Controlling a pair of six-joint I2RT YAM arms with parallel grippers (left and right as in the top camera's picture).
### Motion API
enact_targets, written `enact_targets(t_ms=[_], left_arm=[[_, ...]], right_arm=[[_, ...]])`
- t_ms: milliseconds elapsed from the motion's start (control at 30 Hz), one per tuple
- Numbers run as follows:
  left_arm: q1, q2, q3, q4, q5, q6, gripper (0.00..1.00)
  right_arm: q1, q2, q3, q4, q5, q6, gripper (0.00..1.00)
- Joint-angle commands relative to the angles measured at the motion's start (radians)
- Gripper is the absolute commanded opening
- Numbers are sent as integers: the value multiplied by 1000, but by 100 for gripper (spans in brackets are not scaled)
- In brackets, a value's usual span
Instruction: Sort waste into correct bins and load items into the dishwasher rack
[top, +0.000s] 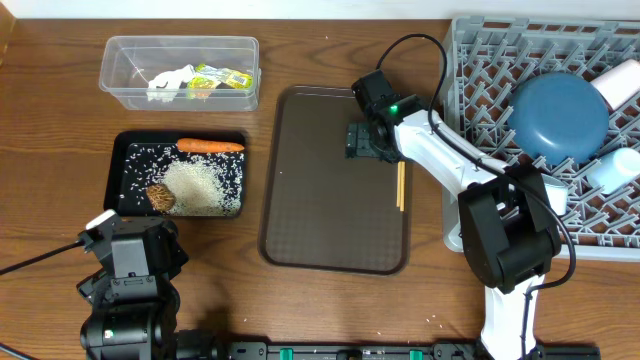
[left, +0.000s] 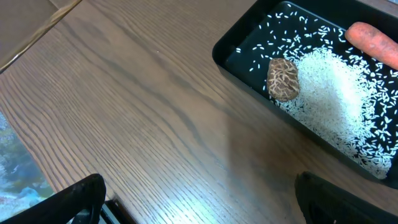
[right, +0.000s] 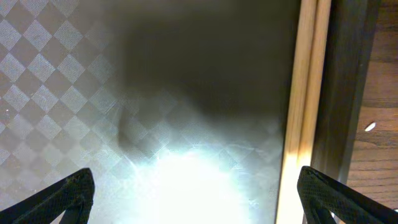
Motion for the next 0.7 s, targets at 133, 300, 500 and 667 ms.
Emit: enact_targets(t_ms=[133, 300, 500, 667], left_arm=[[-1, 0, -2, -2, -12, 13, 98], [-1, 0, -2, -2, -12, 13, 98], [-1, 0, -2, -2, -12, 13, 98], [-1, 0, -2, -2, -12, 13, 98]], right_arm=[[0, 17, 11, -1, 32, 5, 98], [-1, 22, 11, 0, 32, 5, 98], [-1, 29, 11, 0, 41, 5, 98], [-1, 29, 11, -3, 59, 5, 98]])
